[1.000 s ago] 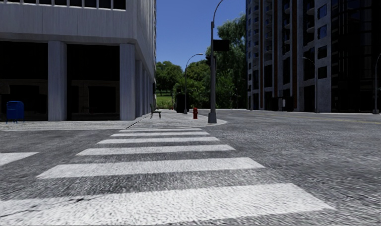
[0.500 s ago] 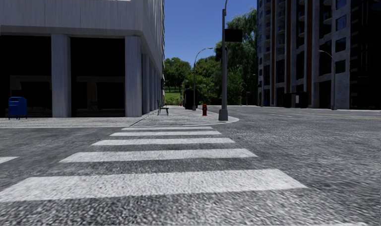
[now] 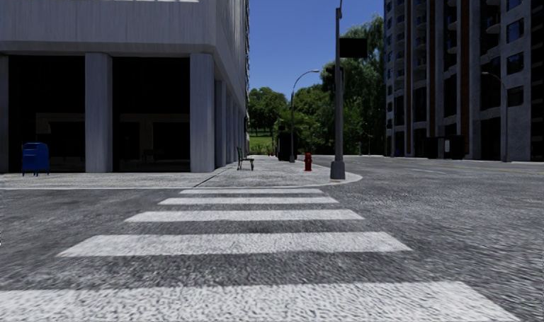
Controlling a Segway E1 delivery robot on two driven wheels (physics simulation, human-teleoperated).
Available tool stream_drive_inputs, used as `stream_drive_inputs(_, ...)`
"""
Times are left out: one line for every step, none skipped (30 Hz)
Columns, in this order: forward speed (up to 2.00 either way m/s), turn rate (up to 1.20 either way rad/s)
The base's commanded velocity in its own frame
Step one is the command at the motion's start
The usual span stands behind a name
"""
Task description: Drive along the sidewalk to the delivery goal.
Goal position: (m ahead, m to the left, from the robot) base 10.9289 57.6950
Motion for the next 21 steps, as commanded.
stream_drive_inputs(1.10, 0.38)
stream_drive_inputs(1.10, 0.38)
stream_drive_inputs(1.10, 0.38)
stream_drive_inputs(1.12, 0.38)
stream_drive_inputs(2.00, 0.38)
stream_drive_inputs(2.00, 0.37)
stream_drive_inputs(2.00, 0.36)
stream_drive_inputs(2.00, 0.36)
stream_drive_inputs(2.00, 0.36)
stream_drive_inputs(2.00, 0.24)
stream_drive_inputs(2.00, 0.07)
stream_drive_inputs(2.00, 0.00)
stream_drive_inputs(2.00, 0.00)
stream_drive_inputs(2.00, 0.00)
stream_drive_inputs(2.00, 0.00)
stream_drive_inputs(2.00, 0.00)
stream_drive_inputs(2.00, 0.00)
stream_drive_inputs(2.00, 0.00)
stream_drive_inputs(2.00, 0.00)
stream_drive_inputs(2.00, 0.00)
stream_drive_inputs(2.00, 0.00)
